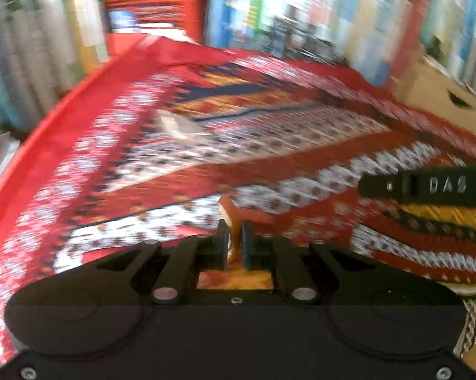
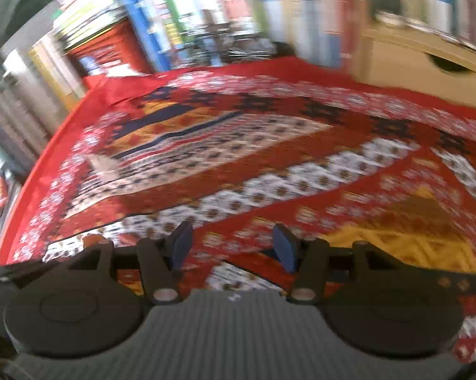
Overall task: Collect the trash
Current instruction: 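Grasp a red stick with the left tool while the right grasps another red stick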
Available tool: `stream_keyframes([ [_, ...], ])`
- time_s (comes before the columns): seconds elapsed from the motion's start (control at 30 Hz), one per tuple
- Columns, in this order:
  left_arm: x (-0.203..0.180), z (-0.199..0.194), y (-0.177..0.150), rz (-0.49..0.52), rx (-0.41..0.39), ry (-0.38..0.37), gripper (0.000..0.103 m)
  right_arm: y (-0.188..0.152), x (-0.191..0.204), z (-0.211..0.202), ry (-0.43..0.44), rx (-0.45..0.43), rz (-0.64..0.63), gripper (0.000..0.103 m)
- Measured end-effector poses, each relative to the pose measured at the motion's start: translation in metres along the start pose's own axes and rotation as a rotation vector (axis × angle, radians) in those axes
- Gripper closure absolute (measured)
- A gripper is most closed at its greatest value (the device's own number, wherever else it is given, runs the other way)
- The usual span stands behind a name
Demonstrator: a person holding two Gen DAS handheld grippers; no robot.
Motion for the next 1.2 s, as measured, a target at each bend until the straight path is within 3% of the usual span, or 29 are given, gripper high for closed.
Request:
stream_keyframes([
  [0.1, 0.027, -0.007, -0.003, -0.055, 0.005, 0.049, 0.095, 0.000, 0.027, 0.014, 0.053, 0.041, -0.083, 0.043],
  [0.17, 0.043, -0.007, -0.008, -0.085, 0.019, 0.082, 0.095, -0.003, 0.047, 0.023, 0.079, 0.073, -0.141, 0.056],
  [0.4, 0.069, -0.011, -0.032, -0.166, 0.056, 0.131, 0.095, -0.019, 0.096, 0.052, 0.084, 0.131, -0.364, 0.066],
  [0.6, 0.076, -0.012, -0.045, -0.212, 0.070, 0.135, 0.095, -0.035, 0.111, 0.076, 0.039, 0.171, -0.451, 0.071],
  [0.67, 0.077, -0.012, -0.048, -0.209, 0.072, 0.134, 0.095, -0.036, 0.112, 0.075, 0.029, 0.157, -0.462, 0.085],
  [0.73, 0.076, -0.013, -0.049, -0.210, 0.070, 0.132, 0.095, -0.035, 0.111, 0.073, 0.036, 0.159, -0.455, 0.089],
  [1.2, 0.059, -0.043, -0.053, -0.192, 0.024, 0.081, 0.095, -0.049, 0.098, 0.013, 0.068, 0.149, -0.304, 0.089],
])
Point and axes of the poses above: each gripper's, at about its wrist camera, not at the fingertips, and z roughly the way its jaws point, x to its left, y to its top, the point moved 2 cm from there along z, roughly the way its jaws point, and after that the axes turned 10 degrees about z, right-handed, at the moved point
